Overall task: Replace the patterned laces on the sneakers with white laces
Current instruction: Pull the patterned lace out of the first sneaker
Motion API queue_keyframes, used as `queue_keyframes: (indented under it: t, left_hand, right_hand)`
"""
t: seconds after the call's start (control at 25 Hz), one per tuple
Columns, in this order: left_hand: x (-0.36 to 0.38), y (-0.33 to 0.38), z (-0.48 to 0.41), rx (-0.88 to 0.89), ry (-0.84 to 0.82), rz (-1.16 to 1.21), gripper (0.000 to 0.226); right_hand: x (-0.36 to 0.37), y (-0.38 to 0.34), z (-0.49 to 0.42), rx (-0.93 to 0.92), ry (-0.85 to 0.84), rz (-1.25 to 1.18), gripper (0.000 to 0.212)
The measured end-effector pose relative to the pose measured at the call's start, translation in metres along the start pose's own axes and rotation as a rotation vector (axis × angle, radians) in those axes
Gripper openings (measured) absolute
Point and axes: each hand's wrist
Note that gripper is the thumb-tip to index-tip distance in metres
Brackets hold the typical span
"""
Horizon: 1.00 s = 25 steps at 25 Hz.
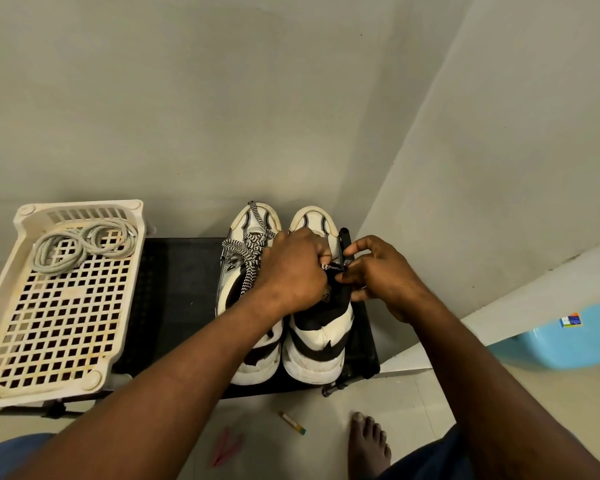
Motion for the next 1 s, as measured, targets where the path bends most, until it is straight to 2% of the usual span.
queue_keyframes:
  t: [0.08, 0.24, 0.28, 0.36, 0.4, 0.44, 0.56, 0.6, 0.64, 0.68, 0.76, 0.8, 0.84, 0.92, 0.96, 1.0]
  left_hand:
    - [-0.008, -0.002, -0.004, -0.085, -0.019, 0.248, 0.028]
    - [-0.021, 0.001, 0.001, -0.094, -0.148, 0.482, 0.025]
    - [-0.021, 0.003, 0.003, -0.117, -0.157, 0.625, 0.024]
    - [-0.02, 0.004, 0.004, -0.232, -0.098, 1.002, 0.018]
    - [-0.02, 0.003, 0.004, -0.264, -0.057, 1.059, 0.016]
    - [-0.02, 0.0, 0.001, -0.239, -0.012, 0.923, 0.014]
    - [-0.016, -0.004, -0.003, 0.08, 0.009, -0.135, 0.009]
    - [-0.013, -0.002, -0.001, 0.136, 0.032, -0.227, 0.007]
    - [-0.012, -0.001, 0.0, 0.131, 0.057, -0.197, 0.009]
    - [-0.014, 0.001, 0.0, 0.042, 0.071, -0.018, 0.013]
    - [-0.024, 0.0, -0.005, -0.223, 0.08, 0.525, 0.018]
    - [-0.028, -0.003, -0.006, -0.286, 0.049, 0.66, 0.02]
    - [-0.03, -0.005, -0.007, -0.259, -0.005, 0.6, 0.025]
    - [-0.03, -0.005, -0.003, -0.103, -0.144, 0.142, 0.031]
    - [-0.026, -0.003, -0.001, -0.031, -0.152, -0.029, 0.029]
    - [-0.023, -0.002, 0.0, 0.007, -0.111, -0.06, 0.025]
  right_hand:
    - [0.001, 0.0, -0.001, 0.007, 0.017, 0.01, 0.037]
    - [0.003, 0.0, -0.001, -0.031, 0.073, 0.089, 0.03]
    - [0.004, -0.001, -0.001, -0.047, 0.083, 0.121, 0.028]
    - [0.005, -0.002, -0.001, -0.06, 0.092, 0.142, 0.027]
    - [0.006, -0.002, -0.002, -0.057, 0.093, 0.136, 0.028]
    - [0.007, -0.002, -0.002, -0.052, 0.095, 0.132, 0.029]
    - [0.006, 0.0, -0.004, -0.047, 0.099, 0.134, 0.031]
    - [0.006, 0.0, -0.004, -0.049, 0.093, 0.135, 0.032]
    - [0.005, 0.0, -0.004, -0.05, 0.084, 0.135, 0.032]
    - [0.005, -0.001, -0.004, -0.05, 0.074, 0.133, 0.032]
    - [0.005, -0.002, -0.004, -0.05, 0.059, 0.124, 0.033]
    - [0.006, -0.002, -0.005, -0.049, 0.058, 0.127, 0.033]
    - [0.006, -0.002, -0.004, -0.051, 0.061, 0.14, 0.033]
    - [0.007, -0.003, -0.003, -0.07, 0.072, 0.178, 0.031]
    - [0.007, -0.003, -0.003, -0.084, 0.074, 0.197, 0.03]
    - [0.007, -0.003, -0.001, -0.099, 0.07, 0.219, 0.031]
Point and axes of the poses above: each hand's wrist, its own z-axis away from the middle knuckle, its own x-axis out of the palm, y = z × x, and after that the axes turned 7 degrees about z, right-handed
